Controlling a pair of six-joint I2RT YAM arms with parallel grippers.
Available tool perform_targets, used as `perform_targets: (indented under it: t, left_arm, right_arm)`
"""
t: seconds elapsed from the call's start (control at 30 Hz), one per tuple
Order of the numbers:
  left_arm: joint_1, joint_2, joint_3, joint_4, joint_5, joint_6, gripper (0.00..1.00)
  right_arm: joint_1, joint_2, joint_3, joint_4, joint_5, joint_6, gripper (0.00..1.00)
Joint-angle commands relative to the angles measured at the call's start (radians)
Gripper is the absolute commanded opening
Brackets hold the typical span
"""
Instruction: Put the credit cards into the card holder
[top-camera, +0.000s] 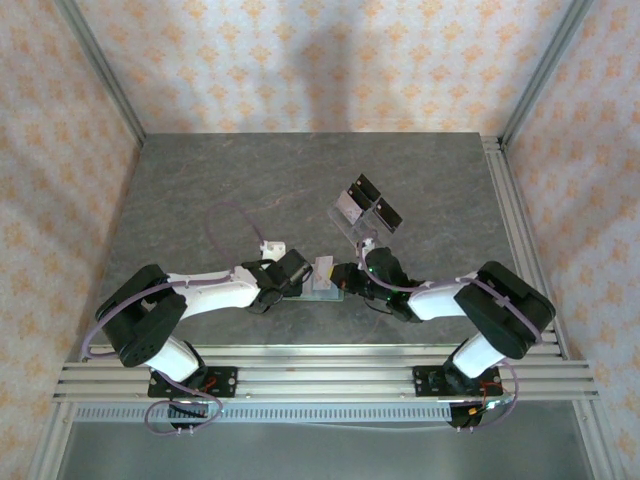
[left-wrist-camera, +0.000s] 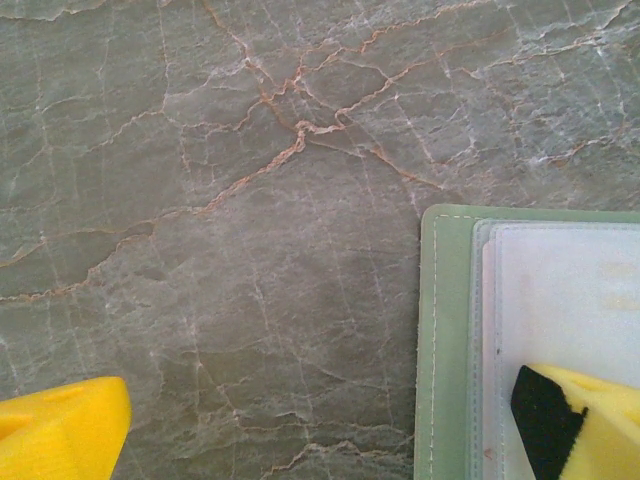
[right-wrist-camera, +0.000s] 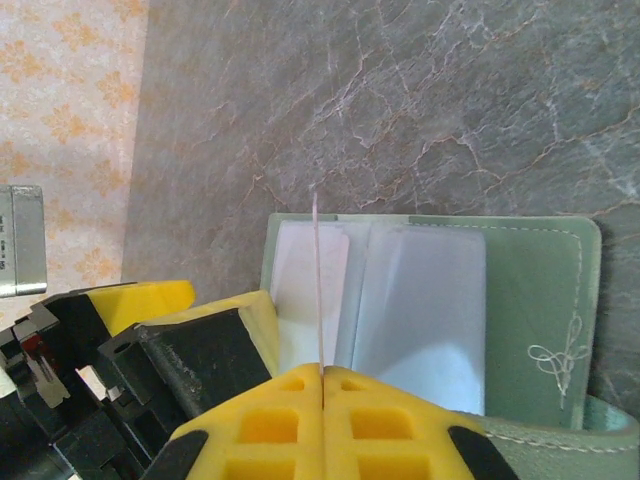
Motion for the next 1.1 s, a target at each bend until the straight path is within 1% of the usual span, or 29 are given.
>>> perform_targets:
  t: [0.0,0.33,0.8,1.07]
  left_arm:
    - [0.004,0.000,-0.030,-0.048,-0.040,-0.010,1.00]
    - [0.003,-0.013,-0.039,-0.047,-0.040,-0.014,1.00]
    - [0.003,-0.014,-0.047,-0.042,-0.038,-0.019,1.00]
    - [0.002,-0.016,-0.047,-0.042,-0.041,-0.019,1.00]
  right_arm:
    - [0.007,0.027,-0.011,0.086,-0.010,0.019,0.00]
    - [0.013,0.097,-0.016,0.168,-0.023,0.054,0.00]
    - [0.021,0.112,-0.052,0.211,-0.026,0.080,0.00]
    - [0.022,0.157,-0.061,0.262,-0.039,0.102,0.00]
